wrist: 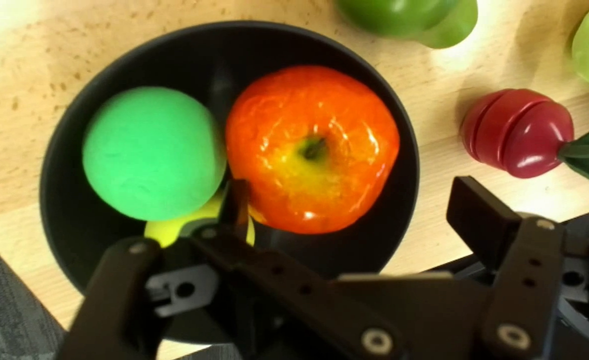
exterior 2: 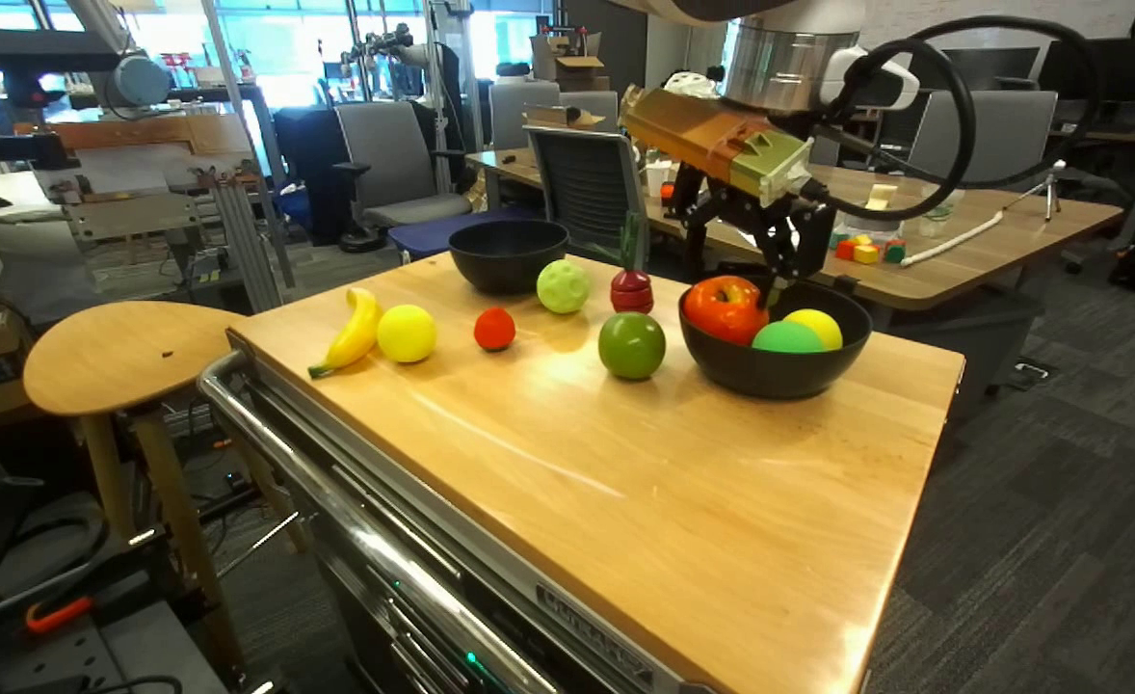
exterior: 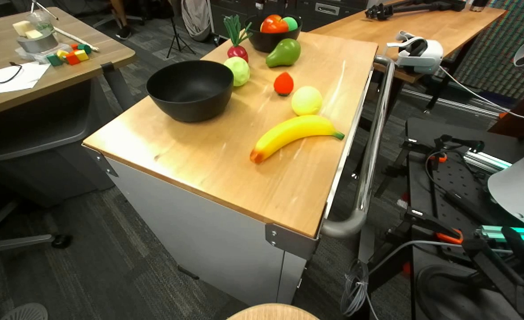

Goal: Move the fruit and vegetable toys from the bowls to the counter

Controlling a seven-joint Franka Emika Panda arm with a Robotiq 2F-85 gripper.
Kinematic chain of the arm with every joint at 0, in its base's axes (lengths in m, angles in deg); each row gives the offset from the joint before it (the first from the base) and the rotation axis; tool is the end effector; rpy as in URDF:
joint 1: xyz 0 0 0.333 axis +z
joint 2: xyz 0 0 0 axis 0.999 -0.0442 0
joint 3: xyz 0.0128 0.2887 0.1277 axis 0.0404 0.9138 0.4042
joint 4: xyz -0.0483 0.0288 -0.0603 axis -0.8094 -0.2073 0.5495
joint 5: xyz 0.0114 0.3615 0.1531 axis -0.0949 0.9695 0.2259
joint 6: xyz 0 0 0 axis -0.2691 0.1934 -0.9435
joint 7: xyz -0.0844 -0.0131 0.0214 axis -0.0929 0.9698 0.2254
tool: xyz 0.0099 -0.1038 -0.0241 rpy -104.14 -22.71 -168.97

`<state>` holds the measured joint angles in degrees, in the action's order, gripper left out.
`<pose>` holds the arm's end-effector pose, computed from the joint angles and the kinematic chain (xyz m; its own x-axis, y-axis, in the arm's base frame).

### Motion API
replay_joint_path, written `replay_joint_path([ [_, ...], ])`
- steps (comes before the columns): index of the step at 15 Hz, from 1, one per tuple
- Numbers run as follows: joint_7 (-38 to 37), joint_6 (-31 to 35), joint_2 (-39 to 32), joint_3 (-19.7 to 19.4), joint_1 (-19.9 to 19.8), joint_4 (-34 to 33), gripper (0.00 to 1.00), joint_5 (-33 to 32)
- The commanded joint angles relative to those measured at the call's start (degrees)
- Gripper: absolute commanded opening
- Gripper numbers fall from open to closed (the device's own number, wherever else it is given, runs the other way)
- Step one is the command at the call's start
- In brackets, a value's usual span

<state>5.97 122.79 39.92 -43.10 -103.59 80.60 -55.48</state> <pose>0.6374 -0.2406 0.3585 0.9635 -0.2535 0.0855 -0.2384 -0.9587 -0.1552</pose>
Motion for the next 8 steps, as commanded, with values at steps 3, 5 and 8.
replay_joint_path([
  [3,-0.98,1.88,0.03,-0.41,-0.28,0.62,1.0,-1.17],
  [5,-0.91,2.49,-0.23,-0.71,-0.32,0.76,0.88,-1.92],
  [8,-1.25,3.91,-1.18,-1.17,-0.38,0.8,0.75,-3.2],
])
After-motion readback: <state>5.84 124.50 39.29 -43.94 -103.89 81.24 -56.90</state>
